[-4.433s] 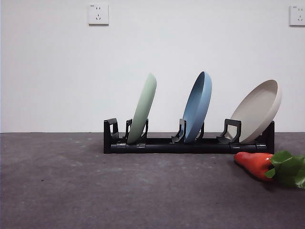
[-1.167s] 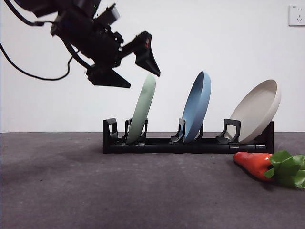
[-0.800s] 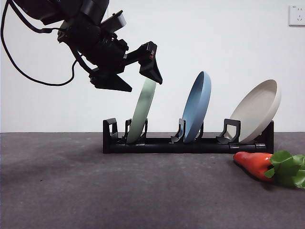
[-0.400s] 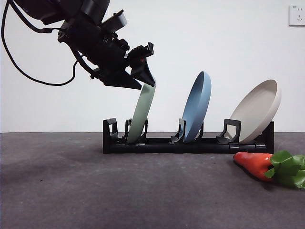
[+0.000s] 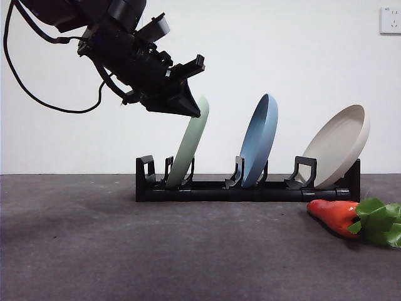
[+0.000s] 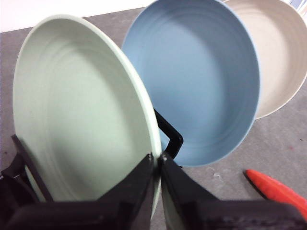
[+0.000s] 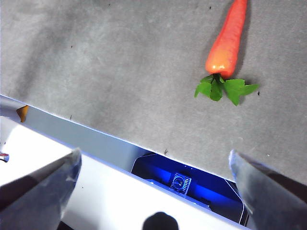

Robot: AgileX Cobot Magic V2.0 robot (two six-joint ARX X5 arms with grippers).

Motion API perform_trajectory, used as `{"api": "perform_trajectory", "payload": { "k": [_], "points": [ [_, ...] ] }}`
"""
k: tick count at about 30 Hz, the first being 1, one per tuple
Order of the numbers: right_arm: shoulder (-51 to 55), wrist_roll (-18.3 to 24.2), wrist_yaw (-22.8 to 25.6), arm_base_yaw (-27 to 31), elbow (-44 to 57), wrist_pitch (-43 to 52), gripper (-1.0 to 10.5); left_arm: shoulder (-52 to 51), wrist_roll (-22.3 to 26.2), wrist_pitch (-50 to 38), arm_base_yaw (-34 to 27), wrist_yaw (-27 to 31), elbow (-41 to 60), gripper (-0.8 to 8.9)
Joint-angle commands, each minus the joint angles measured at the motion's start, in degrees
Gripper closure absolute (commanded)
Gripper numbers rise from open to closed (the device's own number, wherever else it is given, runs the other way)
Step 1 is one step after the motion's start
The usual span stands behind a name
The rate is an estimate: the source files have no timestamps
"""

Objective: Take the green plate from the plate rack,put the plate on the table,take the carrot from the table,put the carrot in the plate

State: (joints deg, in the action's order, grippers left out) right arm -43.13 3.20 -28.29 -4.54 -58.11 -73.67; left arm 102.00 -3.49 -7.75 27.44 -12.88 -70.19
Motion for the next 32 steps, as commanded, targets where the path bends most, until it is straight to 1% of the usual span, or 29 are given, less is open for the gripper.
{"api": "perform_trajectory", "payload": {
  "k": [1,5,16,20,23,26,28,32],
  "points": [
    [0.0,-0.4,0.1,-0.1,-0.2,0.2,3.8,0.5,0.7,-0.9,0.0,-0.3,-0.2,8.22],
    [0.0,-0.4,0.1,-0.1,-0.2,0.2,3.8,0.5,0.5,-1.3,-0.2,-2.3,-0.4,8.22],
    [0.0,-0.4,0.1,-0.1,-0.2,0.2,3.8,-2.1,0.1,-0.8,-0.2,-2.6,-4.8,8.22],
    [0.0,-0.4,0.1,-0.1,-0.2,0.2,3.8,-4.0,0.1,1.8,-0.2,-2.7,-7.5,8.22],
    [0.0,-0.4,0.1,-0.1,-0.2,0.3,3.8,-5.6,0.5,6.8,-0.2,-3.3,-10.4,8.22],
    [0.0,-0.4,0.1,-0.1,-0.2,0.3,3.8,-8.0,1.8,13.2,0.0,-5.0,-13.3,8.22],
    [0.0,-0.4,0.1,-0.1,-0.2,0.3,3.8,-10.4,4.1,18.8,0.6,-5.8,-15.0,8.22],
    [0.0,-0.4,0.1,-0.1,-0.2,0.3,3.8,-16.0,9.9,30.6,2.6,-5.3,-17.1,8.21]
  ]
}}
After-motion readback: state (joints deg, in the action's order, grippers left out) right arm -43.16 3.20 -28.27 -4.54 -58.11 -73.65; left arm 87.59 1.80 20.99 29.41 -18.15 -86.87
